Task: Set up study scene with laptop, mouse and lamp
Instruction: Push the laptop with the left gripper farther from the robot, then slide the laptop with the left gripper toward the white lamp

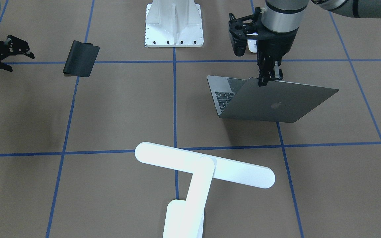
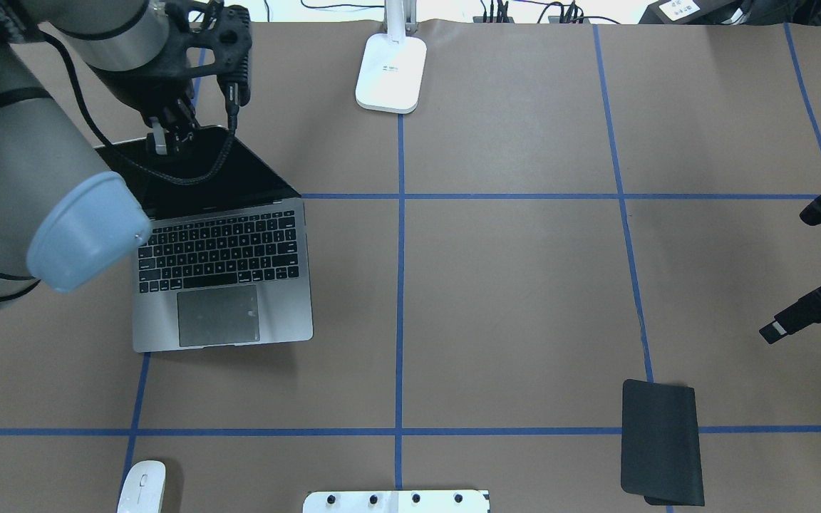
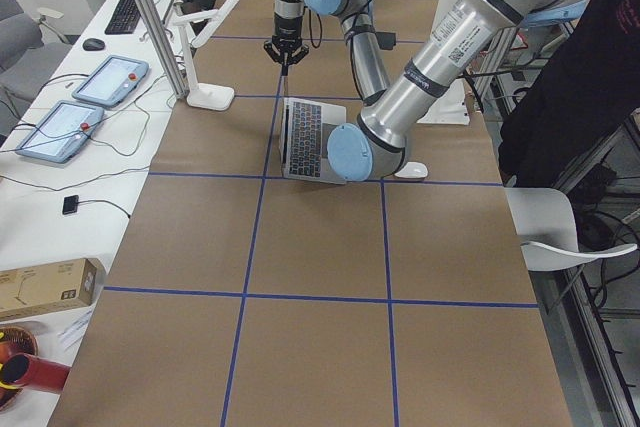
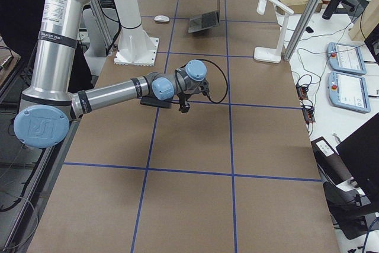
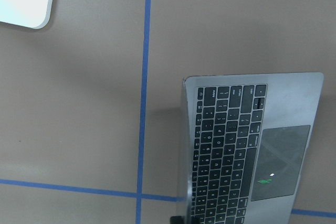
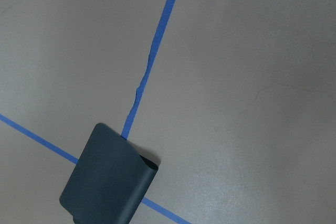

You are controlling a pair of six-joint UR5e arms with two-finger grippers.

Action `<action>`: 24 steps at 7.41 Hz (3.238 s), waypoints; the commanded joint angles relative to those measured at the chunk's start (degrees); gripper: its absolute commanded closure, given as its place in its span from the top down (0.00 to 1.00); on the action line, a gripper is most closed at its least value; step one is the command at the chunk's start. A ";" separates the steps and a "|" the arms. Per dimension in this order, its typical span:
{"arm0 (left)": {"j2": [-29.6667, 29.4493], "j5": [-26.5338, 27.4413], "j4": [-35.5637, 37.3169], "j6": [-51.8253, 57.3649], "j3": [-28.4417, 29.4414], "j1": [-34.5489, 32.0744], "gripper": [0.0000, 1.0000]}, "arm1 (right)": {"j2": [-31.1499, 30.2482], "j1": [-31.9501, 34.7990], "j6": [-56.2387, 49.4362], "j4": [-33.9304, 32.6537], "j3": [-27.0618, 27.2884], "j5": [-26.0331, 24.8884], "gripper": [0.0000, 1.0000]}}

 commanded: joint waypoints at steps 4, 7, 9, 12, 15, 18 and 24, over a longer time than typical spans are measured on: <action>-4.94 8.15 -6.28 -1.45 6.99 1.75 0.00 | 0.12 -0.01 0.24 0.00 0.25 0.08 1.00; -8.03 11.59 -7.97 -6.03 10.17 5.10 0.00 | 0.12 0.08 0.16 0.00 0.25 0.08 1.00; -8.91 11.68 -10.67 -6.82 13.77 5.10 0.00 | 0.03 0.17 0.16 0.00 0.52 0.08 1.00; -10.14 16.13 -15.60 -7.78 18.88 7.02 0.00 | 1.26 0.34 0.24 0.00 -0.10 0.08 1.00; -9.88 16.33 -16.22 -7.61 19.23 7.21 0.00 | 1.44 0.26 0.33 0.00 -0.01 0.08 1.00; -9.79 17.99 -16.58 -7.61 19.14 8.69 0.00 | 1.44 0.34 0.33 0.00 -0.01 0.17 1.00; -9.26 19.32 -18.34 -7.78 19.40 9.93 0.02 | 1.44 0.34 0.25 0.00 -0.36 0.08 1.00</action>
